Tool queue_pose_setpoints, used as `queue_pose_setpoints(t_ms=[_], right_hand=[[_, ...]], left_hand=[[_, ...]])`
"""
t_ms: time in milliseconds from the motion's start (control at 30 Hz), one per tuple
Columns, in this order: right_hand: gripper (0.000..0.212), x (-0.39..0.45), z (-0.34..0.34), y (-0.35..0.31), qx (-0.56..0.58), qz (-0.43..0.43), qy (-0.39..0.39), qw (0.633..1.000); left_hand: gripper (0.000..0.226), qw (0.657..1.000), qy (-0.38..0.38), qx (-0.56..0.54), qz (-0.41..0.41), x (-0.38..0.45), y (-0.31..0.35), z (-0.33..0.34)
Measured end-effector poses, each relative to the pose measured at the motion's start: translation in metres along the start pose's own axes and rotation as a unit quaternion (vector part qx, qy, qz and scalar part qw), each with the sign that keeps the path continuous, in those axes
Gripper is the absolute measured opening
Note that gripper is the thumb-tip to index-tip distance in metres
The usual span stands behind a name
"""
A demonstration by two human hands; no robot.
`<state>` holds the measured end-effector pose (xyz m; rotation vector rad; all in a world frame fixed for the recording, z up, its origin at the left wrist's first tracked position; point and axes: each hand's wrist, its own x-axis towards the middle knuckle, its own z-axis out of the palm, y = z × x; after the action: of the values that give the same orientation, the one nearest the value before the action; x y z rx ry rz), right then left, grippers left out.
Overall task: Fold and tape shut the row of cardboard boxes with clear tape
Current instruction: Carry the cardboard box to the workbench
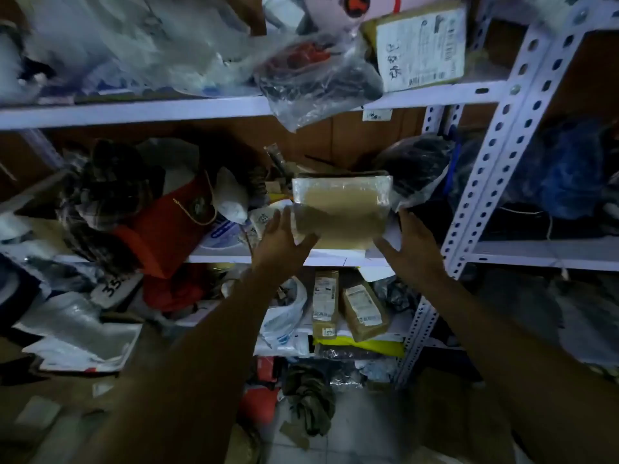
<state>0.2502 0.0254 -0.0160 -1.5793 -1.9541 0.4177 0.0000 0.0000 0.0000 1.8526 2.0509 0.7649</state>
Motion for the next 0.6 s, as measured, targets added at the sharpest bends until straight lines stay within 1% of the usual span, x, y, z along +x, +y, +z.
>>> queue_pose_setpoints(t_ms=[67,100,167,200,267,333,400,467,533,600], right_hand=[[0.086,0.019,0.006,0.009,0.048,0.015,0.001,0.999],[0.086,0.028,0.011,0.013,0.064,0.019,-0.003,0.998],[0.088,0.042,0.022,0.016,0.106,0.035,-0.018,0.994],[0.09,0.049,0.028,0.017,0.152,0.048,-0.018,0.987],[0.094,0.061,0.041,0.023,0.258,0.052,-0.01,0.965],[0.095,0.072,0.055,0.032,0.309,0.056,-0.015,0.949],[0.09,0.081,0.066,0.038,0.323,0.069,-0.021,0.944],[0.08,0.085,0.078,0.042,0.33,0.066,-0.009,0.942],[0.074,0.084,0.087,0.043,0.339,0.062,0.009,0.939],[0.072,0.084,0.092,0.042,0.344,0.063,0.029,0.936]], left_hand=[[0.093,0.995,0.037,-0.075,-0.045,0.018,0.0,0.011],[0.096,0.99,0.042,-0.113,-0.074,0.025,-0.001,0.018],[0.108,0.975,0.039,-0.191,-0.109,0.04,-0.001,0.025],[0.111,0.964,0.031,-0.236,-0.116,0.048,0.0,0.028],[0.102,0.942,0.019,-0.312,-0.119,0.065,-0.003,0.035],[0.086,0.934,0.011,-0.336,-0.124,0.078,-0.007,0.045],[0.078,0.931,0.017,-0.342,-0.127,0.086,-0.007,0.053],[0.068,0.92,0.019,-0.365,-0.144,0.091,-0.009,0.06],[0.059,0.91,0.026,-0.383,-0.153,0.094,-0.011,0.065],[0.061,0.906,0.026,-0.393,-0.158,0.096,-0.009,0.065]])
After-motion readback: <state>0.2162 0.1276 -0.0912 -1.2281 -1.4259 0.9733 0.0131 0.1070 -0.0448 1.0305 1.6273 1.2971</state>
